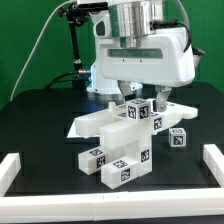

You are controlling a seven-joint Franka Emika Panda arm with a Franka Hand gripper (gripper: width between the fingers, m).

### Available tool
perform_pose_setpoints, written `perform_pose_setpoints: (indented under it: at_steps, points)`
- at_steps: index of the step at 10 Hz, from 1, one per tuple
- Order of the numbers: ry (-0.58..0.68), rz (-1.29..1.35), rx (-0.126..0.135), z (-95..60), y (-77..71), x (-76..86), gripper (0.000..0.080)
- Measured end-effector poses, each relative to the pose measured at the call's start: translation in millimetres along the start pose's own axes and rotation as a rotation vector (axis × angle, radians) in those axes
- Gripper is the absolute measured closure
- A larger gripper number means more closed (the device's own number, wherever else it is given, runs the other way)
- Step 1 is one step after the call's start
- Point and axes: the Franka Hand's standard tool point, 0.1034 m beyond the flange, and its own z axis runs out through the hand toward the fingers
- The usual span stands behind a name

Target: Assemble chair

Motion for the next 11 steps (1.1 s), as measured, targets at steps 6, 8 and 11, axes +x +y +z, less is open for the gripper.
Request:
perform_pose_setpoints:
  at_steps: [6,8,11]
  points:
    - [-0.044,-0.022,0.022,-35.7,-2.6,-26.3,0.0151]
    - [-0.045,-0.023,0.02,-34.9,-2.3,-27.1,0.0151]
    - [-0.07,-0.009,0.018,-44.9,-0.5,-77.3,0.0151]
